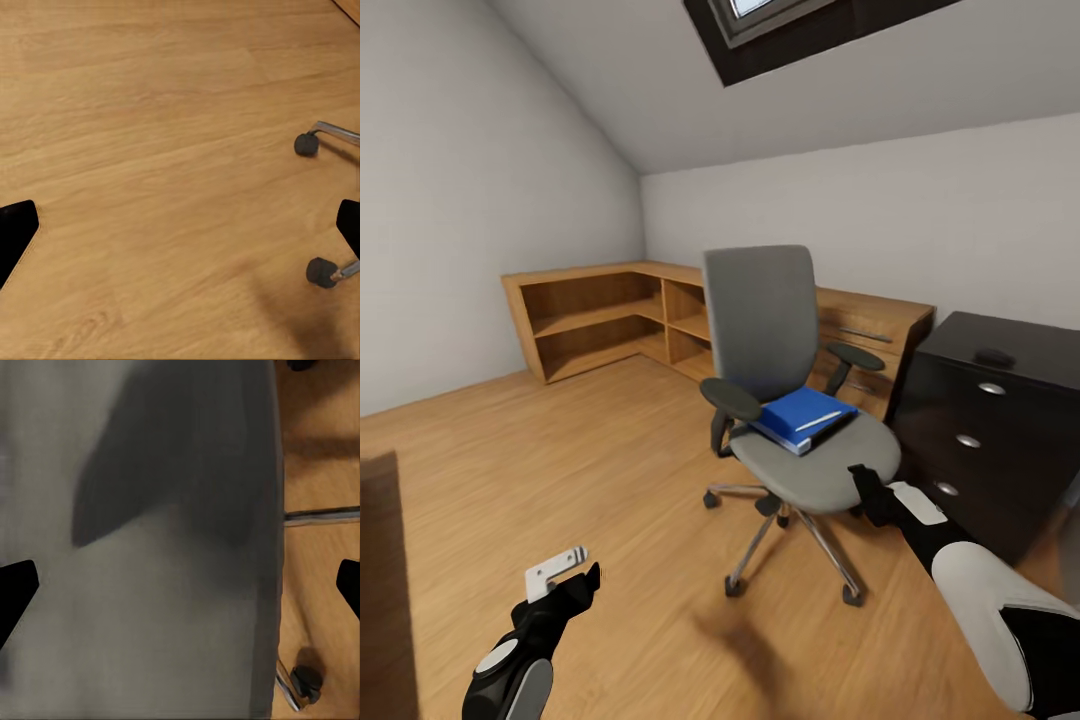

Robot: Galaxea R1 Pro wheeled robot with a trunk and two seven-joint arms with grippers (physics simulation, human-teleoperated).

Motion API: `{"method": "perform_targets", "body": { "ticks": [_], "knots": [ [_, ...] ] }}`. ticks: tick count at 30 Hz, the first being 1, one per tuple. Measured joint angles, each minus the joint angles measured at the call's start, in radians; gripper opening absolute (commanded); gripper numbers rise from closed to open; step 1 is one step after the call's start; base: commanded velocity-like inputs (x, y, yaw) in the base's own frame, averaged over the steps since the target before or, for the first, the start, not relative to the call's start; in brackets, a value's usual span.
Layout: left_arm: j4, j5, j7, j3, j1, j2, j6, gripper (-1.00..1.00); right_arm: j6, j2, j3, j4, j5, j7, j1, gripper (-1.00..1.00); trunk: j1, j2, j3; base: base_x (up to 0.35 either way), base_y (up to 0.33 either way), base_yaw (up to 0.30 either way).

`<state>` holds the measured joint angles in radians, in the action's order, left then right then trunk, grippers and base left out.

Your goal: In the bedroom, organize the workspace by keeping the computer under the desk, ensuring the monitor is on the desk, placing the keyboard on the desk next to the monitor, placing the mouse on the desk next to the keyboard, moving the folder from the swivel chair onto the desk next to the mouse, stacking the notebook on top of the folder with the pen on top of the notebook, and positioning the swivel chair next to the desk.

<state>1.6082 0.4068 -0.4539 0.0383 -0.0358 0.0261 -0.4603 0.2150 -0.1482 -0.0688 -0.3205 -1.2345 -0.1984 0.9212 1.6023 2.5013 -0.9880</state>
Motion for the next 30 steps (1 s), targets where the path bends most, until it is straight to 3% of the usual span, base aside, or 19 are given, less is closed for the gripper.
{"method": "perform_targets", "body": {
  "ticks": [11,30],
  "knots": [
    [0.001,-0.001,0.0,0.0,0.0,-0.001,0.002,1.0,0.0,-0.002,-0.001,0.01,0.01,0.014,0.0,1.0,0.0,0.0,0.007,0.28,0.0,0.228],
    [0.0,-0.001,0.0,0.0,0.0,-0.003,0.002,1.0,0.001,0.001,0.008,0.018,0.005,0.037,-0.001,1.0,0.0,0.0,0.007,0.322,0.0,0.013]
  ]
}}
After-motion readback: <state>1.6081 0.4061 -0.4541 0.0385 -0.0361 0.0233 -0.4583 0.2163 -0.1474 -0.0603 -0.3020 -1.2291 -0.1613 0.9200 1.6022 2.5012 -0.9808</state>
